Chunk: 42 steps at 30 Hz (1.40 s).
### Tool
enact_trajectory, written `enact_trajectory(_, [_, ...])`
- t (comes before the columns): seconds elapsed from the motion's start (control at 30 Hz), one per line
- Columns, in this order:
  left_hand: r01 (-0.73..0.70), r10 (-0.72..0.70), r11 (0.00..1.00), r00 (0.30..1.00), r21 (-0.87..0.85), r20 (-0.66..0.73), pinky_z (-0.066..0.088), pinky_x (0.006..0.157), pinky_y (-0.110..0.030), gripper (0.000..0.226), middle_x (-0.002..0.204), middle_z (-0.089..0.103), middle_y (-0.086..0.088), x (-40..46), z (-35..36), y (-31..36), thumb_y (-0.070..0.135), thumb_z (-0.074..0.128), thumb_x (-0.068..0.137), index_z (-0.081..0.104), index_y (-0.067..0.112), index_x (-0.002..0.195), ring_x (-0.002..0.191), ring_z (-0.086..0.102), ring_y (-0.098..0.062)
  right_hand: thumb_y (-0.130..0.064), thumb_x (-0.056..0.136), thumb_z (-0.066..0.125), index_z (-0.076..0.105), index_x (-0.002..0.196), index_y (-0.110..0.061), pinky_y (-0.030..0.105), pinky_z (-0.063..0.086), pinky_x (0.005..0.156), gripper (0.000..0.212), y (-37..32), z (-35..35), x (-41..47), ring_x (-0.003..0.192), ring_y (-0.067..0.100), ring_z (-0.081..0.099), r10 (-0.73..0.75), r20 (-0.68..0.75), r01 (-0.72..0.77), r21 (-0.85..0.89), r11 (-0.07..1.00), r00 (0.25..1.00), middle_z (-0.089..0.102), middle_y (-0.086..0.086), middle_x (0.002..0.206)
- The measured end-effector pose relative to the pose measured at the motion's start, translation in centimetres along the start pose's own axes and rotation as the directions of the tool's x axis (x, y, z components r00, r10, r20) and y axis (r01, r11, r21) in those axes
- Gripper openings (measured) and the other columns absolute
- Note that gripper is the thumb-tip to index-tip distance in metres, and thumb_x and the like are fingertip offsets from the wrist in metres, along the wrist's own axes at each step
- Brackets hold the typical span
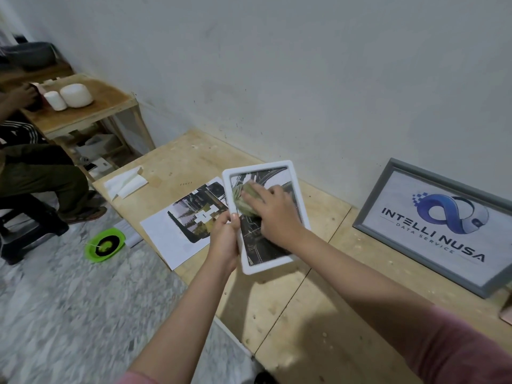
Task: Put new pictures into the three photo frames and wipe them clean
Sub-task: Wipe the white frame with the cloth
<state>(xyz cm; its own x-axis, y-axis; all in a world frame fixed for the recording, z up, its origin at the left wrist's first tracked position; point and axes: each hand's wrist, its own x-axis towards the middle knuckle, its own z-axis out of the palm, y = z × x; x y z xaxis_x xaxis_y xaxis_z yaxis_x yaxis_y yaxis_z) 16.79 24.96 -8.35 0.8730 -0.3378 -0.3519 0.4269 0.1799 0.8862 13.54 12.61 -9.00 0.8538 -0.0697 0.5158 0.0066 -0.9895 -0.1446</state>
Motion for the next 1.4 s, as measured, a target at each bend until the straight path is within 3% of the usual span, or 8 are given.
enact_trajectory(0.3, [0.0,-0.003,0.999,0.998,-0.047,-0.061,0.054,0.068,-0.034,0.025,0.075,0.061,-0.008,1.6,-3.0,1.5,0.012,0.034,0.102,0.053,0.01,0.086,0.067,0.059,-0.021,-0.008,0.075,0.048,0.072,0.103,-0.027,0.032,0.044,0.067,0.041,2.9,0.2,-4.7,0.081,0.026,0.053,-0.43,0.199,0.411,0.131,0.902,0.881,0.061,-0.006,0.128])
enact_trajectory(0.43, [0.006,-0.004,0.999,0.998,0.047,-0.059,0.051,0.053,-0.024,0.024,0.067,0.055,-0.002,1.8,-3.0,1.7,0.012,0.035,0.101,0.053,0.011,0.085,0.049,0.054,-0.011,-0.003,0.065,0.051,0.072,0.105,-0.02,0.032,0.043,0.063,0.048,5.8,-1.1,-3.2,0.081,0.025,0.048,-0.281,0.068,0.284,-0.042,0.958,0.957,0.065,0.001,0.121])
enact_trajectory(0.53, [-0.007,0.005,0.987,1.0,0.159,0.012,0.049,0.067,-0.033,0.021,0.081,0.059,-0.007,1.8,-2.3,1.5,0.016,0.04,0.1,0.059,0.01,0.093,0.071,0.056,-0.02,0.007,0.049,0.062,0.066,0.115,-0.012,0.031,0.041,0.061,0.069,4.9,-1.4,-1.3,0.077,0.028,0.051,-0.034,-0.026,0.029,-0.159,0.987,0.999,0.063,0.01,0.124])
enact_trajectory(0.67, [0.008,-0.018,0.985,0.998,0.17,0.058,0.051,0.059,-0.029,0.02,0.079,0.06,-0.008,1.1,-1.1,1.1,0.012,0.041,0.1,0.058,0.003,0.103,0.067,0.056,-0.02,0.005,0.051,0.06,0.06,0.123,-0.012,0.036,0.047,0.064,0.074,1.0,-0.3,0.4,0.079,0.031,0.052,0.151,-0.051,-0.154,-0.061,0.986,0.987,0.055,0.011,0.134])
enact_trajectory(0.8, [0.033,-0.037,0.998,0.997,0.057,0.073,0.055,0.066,-0.033,0.019,0.09,0.06,-0.017,1.7,-2.2,1.5,0.01,0.037,0.101,0.055,0.003,0.1,0.075,0.06,-0.025,-0.007,0.064,0.032,0.06,0.121,-0.021,0.038,0.047,0.069,0.065,-0.9,0.8,-1.8,0.083,0.027,0.046,-0.097,0.086,0.094,0.033,0.995,0.992,0.052,0.001,0.138])
enact_trajectory(0.93, [0.024,-0.026,0.999,0.998,0.031,0.058,0.055,0.062,-0.028,0.018,0.083,0.057,-0.014,2.8,-4.2,2.6,0.012,0.036,0.102,0.052,0.006,0.098,0.068,0.059,-0.019,-0.008,0.07,0.048,0.069,0.107,-0.02,0.032,0.044,0.064,0.045,0.0,0.1,-4.3,0.078,0.025,0.049,-0.309,0.167,0.309,0.028,0.951,0.936,0.059,0.0,0.13])
enact_trajectory(1.17, [0.085,-0.097,0.994,0.979,0.074,0.178,0.054,0.064,-0.032,0.023,0.076,0.058,-0.007,3.2,-4.9,3.5,0.01,0.037,0.101,0.056,0.008,0.089,0.064,0.056,-0.018,0.002,0.054,0.052,0.059,0.122,-0.006,0.033,0.044,0.061,0.069,-1.0,-2.5,-1.3,0.078,0.03,0.052,0.178,-0.066,-0.19,-0.31,0.932,0.982,0.059,0.017,0.125])
enact_trajectory(1.4, [0.104,-0.123,0.987,0.979,0.123,0.161,0.046,0.067,-0.035,0.024,0.072,0.055,-0.007,3.1,-5.3,4.0,0.014,0.042,0.099,0.055,0.012,0.08,0.061,0.05,-0.02,-0.02,0.052,0.082,0.062,0.097,-0.01,0.026,0.037,0.053,0.05,-7.8,-2.1,0.5,0.075,0.02,0.055,0.615,0.268,-0.308,-0.678,0.667,0.742,0.059,0.005,0.086])
